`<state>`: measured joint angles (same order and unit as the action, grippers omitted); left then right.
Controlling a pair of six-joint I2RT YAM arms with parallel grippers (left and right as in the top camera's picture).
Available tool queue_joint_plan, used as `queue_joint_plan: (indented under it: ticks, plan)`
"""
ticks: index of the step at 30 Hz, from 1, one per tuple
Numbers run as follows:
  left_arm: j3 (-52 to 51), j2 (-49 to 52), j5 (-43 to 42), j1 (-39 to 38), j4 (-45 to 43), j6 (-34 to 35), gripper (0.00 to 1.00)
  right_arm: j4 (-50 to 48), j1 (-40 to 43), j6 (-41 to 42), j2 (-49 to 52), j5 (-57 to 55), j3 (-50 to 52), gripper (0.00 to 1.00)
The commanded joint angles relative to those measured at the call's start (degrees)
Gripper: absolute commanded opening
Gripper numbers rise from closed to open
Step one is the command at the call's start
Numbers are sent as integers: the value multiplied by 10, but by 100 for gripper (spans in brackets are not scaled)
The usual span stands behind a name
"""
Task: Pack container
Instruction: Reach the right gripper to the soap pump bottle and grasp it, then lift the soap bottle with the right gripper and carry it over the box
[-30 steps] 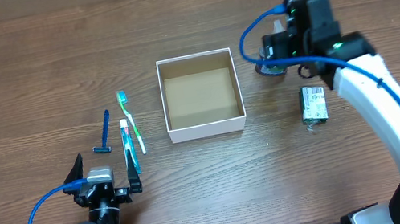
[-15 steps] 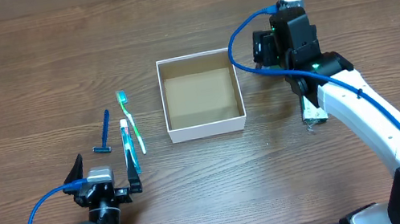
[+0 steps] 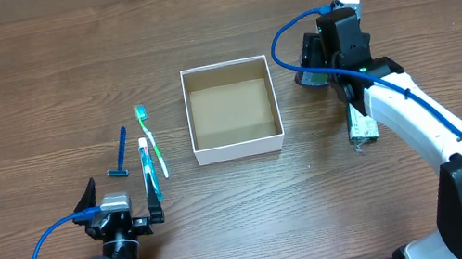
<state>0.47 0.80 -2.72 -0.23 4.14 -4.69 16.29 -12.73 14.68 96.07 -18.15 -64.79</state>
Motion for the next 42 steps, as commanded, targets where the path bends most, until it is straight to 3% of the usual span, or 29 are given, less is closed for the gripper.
queue_joint_plan:
  ticks: [1,5,18,21,30,37,39,42]
  plan:
    - [-2,-5,2,5,1,0,100,-5,7,3,5,18,0,72]
    - [-2,-5,2,5,1,0,100,0,7,4,14,32,0,64]
    - [-2,-5,2,5,1,0,100,16,1,-16,16,27,0,60]
    - [-2,-5,2,5,1,0,100,15,-4,-16,16,23,0,48]
    - [-2,-5,2,5,1,0,100,9,-5,-27,16,23,0,45]
    - [-2,-5,2,5,1,0,100,22,-5,-27,16,23,3,47]
    - [-2,-5,2,5,1,0,100,20,-5,-27,17,23,9,61]
    - [-2,-5,2,5,1,0,100,12,-5,-27,24,24,14,69]
